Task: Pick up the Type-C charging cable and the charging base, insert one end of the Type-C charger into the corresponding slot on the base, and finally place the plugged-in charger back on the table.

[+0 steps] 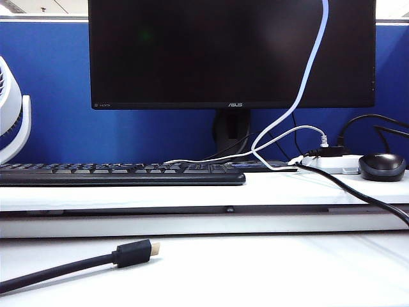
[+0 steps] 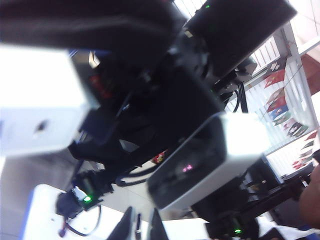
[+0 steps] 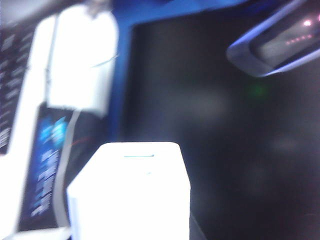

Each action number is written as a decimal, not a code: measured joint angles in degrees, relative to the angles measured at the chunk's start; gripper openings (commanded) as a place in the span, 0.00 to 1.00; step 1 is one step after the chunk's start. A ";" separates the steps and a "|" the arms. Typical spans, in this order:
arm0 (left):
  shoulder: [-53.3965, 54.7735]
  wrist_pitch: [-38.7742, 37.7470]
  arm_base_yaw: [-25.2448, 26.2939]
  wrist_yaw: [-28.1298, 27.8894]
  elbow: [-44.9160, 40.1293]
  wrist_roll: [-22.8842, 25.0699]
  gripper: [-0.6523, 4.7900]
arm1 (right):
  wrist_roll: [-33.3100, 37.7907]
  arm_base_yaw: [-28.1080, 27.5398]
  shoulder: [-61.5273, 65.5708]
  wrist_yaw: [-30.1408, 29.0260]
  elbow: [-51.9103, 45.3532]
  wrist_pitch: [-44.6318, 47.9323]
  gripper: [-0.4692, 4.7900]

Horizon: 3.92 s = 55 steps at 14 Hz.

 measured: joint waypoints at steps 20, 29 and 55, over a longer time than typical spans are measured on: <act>-5.05 -25.24 -10.53 -66.16 6.32 43.82 0.11 | -0.04 2.91 -0.68 10.34 0.00 -1.36 0.09; -5.51 -30.58 -11.52 -54.71 12.00 39.85 0.11 | -19.58 7.41 -1.51 19.17 0.00 15.06 0.09; -5.03 35.30 -3.23 -15.37 12.11 -38.47 0.11 | -23.54 9.94 -3.54 4.20 0.00 46.73 0.09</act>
